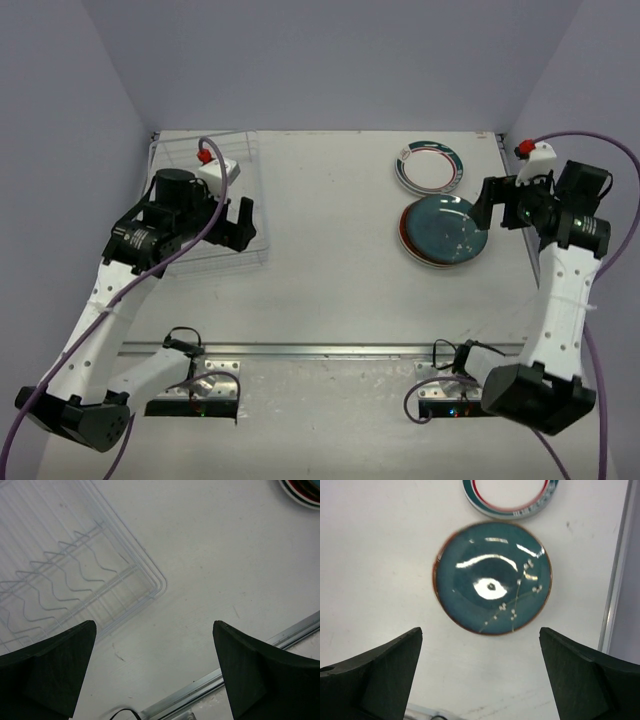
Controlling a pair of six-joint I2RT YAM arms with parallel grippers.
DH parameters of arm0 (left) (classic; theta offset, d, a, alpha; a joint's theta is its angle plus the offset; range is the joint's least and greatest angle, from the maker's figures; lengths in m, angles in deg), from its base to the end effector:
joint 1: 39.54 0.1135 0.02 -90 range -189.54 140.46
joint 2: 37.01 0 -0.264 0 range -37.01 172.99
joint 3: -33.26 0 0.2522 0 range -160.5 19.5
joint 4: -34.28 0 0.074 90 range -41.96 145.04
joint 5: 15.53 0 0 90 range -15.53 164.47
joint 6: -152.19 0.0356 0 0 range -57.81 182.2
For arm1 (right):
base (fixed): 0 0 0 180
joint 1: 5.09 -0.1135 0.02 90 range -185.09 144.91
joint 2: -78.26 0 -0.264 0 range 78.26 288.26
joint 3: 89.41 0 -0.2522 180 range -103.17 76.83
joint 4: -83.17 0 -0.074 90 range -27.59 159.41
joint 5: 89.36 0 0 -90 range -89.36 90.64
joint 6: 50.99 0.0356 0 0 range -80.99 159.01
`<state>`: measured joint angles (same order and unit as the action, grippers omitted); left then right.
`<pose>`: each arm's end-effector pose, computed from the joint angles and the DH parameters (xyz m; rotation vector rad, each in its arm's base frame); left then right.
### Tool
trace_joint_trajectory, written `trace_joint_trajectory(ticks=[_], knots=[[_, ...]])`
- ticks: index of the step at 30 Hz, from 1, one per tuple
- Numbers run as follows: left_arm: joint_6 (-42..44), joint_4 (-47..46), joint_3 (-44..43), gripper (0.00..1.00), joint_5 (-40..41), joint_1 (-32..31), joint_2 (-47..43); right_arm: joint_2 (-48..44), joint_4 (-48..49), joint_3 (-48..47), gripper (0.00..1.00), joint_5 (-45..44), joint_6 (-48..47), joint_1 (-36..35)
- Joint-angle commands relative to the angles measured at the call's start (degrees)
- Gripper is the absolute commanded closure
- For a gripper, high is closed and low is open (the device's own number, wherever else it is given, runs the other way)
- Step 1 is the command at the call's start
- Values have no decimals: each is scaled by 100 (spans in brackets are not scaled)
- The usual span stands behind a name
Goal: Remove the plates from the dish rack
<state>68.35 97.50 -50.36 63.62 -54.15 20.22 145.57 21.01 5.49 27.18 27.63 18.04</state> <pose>0.1824 -0.0545 0.3823 0.5024 2.1579 -0.2912 0.2214 -0.0773 0.3601 0.0082 2.2564 0.2255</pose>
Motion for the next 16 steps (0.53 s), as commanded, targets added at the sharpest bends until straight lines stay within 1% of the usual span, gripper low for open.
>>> trace_joint_trajectory(ticks=[1, 4, 5, 7, 8, 12, 16], knots=[[-114, -191, 272, 0, 286, 108, -503, -1041, 350, 388, 1, 1032, 263, -2], [-123, -245, 379, 0, 463, 209, -663, -1632, 531, 909, 1, 1479, 503, -11], [-123, -280, 421, 0, 678, 303, -723, -1826, 667, 1066, 1, 1717, 622, -10], [-123, -368, 466, 0, 1143, 448, -779, -2337, 802, 1518, 1, 1919, 735, -11], [-123, -403, 500, 0, 1343, 628, -882, -2606, 938, 1762, 1, 2012, 762, -11], [-109, -489, 595, 0, 1770, 950, -1162, -2859, 1046, 2081, 1, 2159, 833, -11], [-105, -525, 693, 0, 2060, 1004, -1286, -2899, 1130, 2161, 1, 2188, 892, -11]])
